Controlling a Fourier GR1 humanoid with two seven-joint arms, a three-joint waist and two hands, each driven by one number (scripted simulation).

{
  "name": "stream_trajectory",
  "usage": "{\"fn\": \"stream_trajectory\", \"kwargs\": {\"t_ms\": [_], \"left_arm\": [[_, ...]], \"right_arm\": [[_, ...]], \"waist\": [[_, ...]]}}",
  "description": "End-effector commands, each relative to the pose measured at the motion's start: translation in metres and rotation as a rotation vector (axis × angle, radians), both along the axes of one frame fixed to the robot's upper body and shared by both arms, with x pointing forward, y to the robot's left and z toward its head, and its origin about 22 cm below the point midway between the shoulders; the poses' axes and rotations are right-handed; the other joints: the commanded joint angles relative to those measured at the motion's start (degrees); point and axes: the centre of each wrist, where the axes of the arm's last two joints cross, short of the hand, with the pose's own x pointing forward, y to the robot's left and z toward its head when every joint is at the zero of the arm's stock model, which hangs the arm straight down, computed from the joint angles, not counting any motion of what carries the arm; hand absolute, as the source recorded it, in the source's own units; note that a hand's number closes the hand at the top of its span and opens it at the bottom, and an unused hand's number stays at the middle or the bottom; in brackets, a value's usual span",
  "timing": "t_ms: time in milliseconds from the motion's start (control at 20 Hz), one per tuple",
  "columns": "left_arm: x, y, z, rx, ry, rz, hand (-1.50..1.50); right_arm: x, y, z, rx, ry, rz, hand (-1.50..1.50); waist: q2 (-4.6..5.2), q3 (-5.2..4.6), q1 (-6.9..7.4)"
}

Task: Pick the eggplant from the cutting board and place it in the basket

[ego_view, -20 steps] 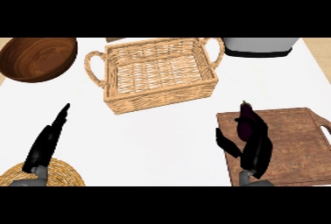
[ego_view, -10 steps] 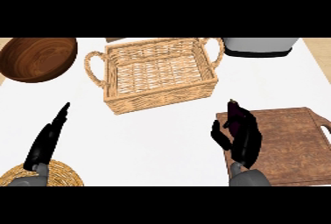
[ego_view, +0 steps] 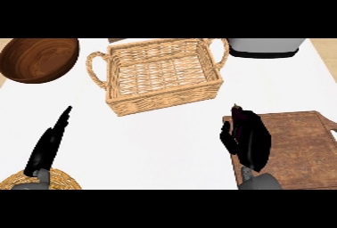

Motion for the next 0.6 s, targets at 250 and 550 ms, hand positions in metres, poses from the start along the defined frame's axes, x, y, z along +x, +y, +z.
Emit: {"fn": "stream_trajectory", "kwargs": {"t_ms": [250,550], "left_arm": [[-0.004,0.006,-0.004,-0.005,-0.001,-0.001,0.0],[-0.006,0.015,-0.007,0.003,-0.006,0.03,0.0]], "right_arm": [[0.021,-0.028,0.098,-0.244,0.169,0.319,1.5],[0.002,-0.024,0.197,-0.256,-0.049,0.304,1.5]], "waist": [[0.15,0.33,-0.62],[0.05,0.3,-1.09]]}}
